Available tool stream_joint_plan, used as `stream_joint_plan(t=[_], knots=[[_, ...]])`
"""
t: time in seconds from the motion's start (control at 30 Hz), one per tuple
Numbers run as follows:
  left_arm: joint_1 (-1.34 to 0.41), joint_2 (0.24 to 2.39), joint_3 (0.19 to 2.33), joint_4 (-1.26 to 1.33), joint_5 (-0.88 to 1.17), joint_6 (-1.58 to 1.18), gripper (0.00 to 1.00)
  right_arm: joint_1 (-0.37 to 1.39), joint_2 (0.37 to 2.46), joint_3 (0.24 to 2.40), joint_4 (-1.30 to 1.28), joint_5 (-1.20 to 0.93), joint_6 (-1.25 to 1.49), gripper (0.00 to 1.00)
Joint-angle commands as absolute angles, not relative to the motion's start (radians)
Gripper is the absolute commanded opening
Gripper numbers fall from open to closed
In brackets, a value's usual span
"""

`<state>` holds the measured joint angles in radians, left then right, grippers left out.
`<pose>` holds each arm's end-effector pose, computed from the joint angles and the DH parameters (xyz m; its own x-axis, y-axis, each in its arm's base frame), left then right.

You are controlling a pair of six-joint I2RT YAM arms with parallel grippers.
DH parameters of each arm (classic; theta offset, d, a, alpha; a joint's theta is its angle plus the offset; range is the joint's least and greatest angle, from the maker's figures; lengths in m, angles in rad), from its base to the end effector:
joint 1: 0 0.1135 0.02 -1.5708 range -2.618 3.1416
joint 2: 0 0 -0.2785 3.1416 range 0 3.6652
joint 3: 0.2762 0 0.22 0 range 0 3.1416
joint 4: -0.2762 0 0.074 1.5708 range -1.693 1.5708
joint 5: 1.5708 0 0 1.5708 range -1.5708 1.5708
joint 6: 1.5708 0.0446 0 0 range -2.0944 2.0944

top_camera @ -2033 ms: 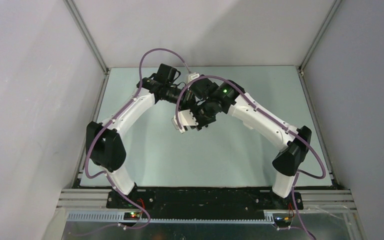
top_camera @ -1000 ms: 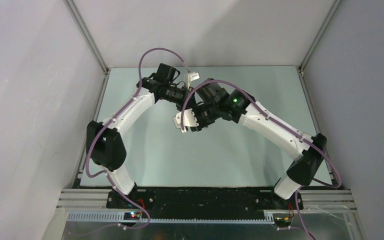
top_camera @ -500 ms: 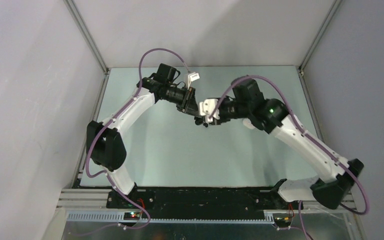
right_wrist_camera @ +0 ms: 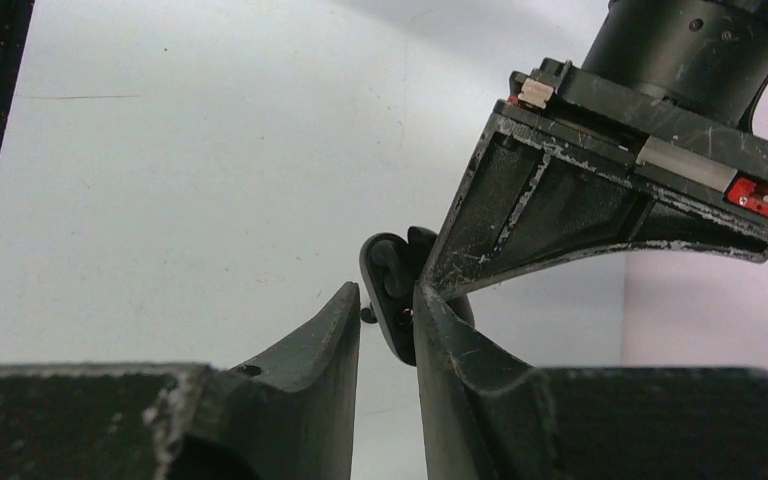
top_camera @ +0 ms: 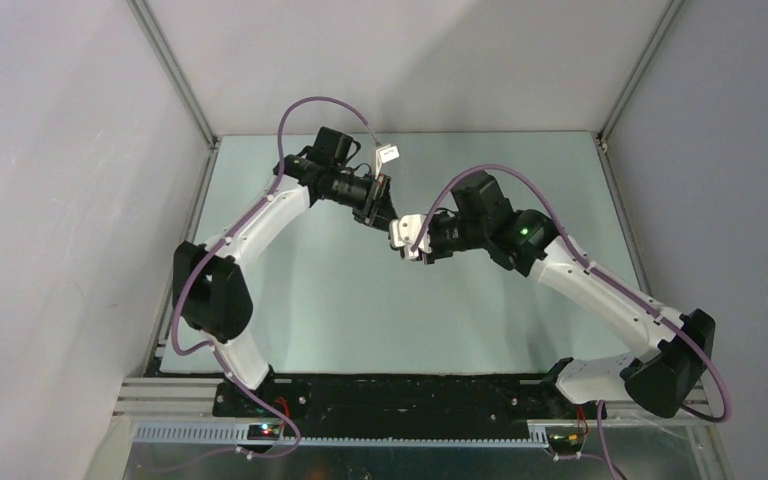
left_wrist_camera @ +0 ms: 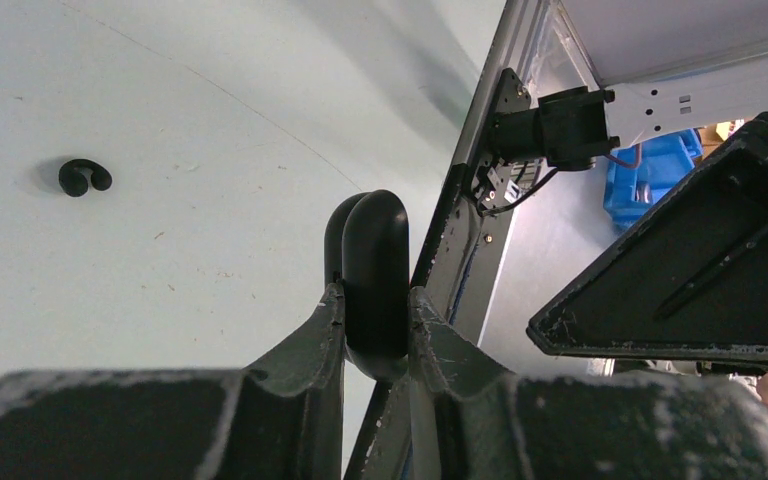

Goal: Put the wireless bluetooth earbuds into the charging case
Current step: Place the earbud in the charging case.

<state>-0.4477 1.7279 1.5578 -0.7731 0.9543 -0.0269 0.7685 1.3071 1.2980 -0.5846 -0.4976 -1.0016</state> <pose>0.2916 -0.1804 0.3311 -0.7477 0.3418 -0.5692 0.6623 0.3231 -0.6760 0.1674 0.1915 0.3771 0.5373 -0.5101 -0.6717 -0.8213 -0.1352 -0.5543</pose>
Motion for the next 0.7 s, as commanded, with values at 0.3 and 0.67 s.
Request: stream_joint_plan(t=[0.3,0.67], knots=[[-0.448,1.702,1.563,-0.77,0.975,-0.035,0.0,0.792,1.378,1.302,-0.525,-0.488,-1.13,0.31],[-0.449,1.705,1.566,-0.771,0.973,-0.034,0.0,0.793,1.421,1.303,-0.524,-0.44,-1.182,0.25]])
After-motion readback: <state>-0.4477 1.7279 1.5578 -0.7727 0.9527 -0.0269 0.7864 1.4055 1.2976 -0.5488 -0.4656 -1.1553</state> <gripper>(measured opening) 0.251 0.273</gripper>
